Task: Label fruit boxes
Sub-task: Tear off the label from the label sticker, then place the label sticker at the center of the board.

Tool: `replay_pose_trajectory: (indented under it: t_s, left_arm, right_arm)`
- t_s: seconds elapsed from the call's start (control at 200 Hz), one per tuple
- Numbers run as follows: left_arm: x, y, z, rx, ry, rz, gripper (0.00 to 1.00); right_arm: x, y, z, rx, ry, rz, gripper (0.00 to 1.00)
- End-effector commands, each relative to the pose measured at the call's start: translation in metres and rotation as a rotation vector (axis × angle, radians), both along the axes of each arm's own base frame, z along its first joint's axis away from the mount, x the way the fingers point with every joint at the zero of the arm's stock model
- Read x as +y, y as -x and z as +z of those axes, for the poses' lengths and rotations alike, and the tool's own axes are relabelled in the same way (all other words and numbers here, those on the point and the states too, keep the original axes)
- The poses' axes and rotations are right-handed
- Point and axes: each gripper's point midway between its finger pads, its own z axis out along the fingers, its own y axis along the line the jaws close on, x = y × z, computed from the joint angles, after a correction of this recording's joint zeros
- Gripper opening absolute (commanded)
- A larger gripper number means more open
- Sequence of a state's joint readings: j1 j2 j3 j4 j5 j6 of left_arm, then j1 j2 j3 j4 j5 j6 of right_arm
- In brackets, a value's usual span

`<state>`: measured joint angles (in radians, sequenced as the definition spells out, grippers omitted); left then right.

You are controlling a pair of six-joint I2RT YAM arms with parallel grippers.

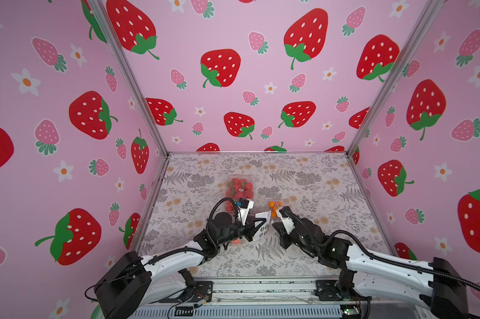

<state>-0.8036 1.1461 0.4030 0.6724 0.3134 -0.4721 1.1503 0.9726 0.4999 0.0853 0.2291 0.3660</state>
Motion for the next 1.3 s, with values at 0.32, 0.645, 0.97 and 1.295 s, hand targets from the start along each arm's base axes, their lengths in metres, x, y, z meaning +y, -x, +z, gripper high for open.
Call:
replay_pose_trajectory:
  t_s: [0.32,0.645,0.97,1.295]
  left_arm:
    - [-0.015,-0.015,-0.054,0.264,-0.141,0.060,0.00]
    - [-0.034,-0.025,-0.110,0.393,-0.265,0.086,0.02]
    - [-0.021,-0.032,-0.120,0.372,-0.334,0.159,0.41]
    - [-0.011,-0.031,-0.109,0.325,-0.328,0.181,0.99]
  right_arm:
    - [-0.037,-0.011,-0.015,0.051,0.127,-0.155,0.00]
    - [-0.070,-0.014,-0.031,0.169,0.295,-0.297,0.00]
    - [-0.110,-0.010,-0.045,0.305,0.535,-0.443,0.00]
    - [-0.128,-0.013,-0.058,0.417,0.671,-0.451,0.00]
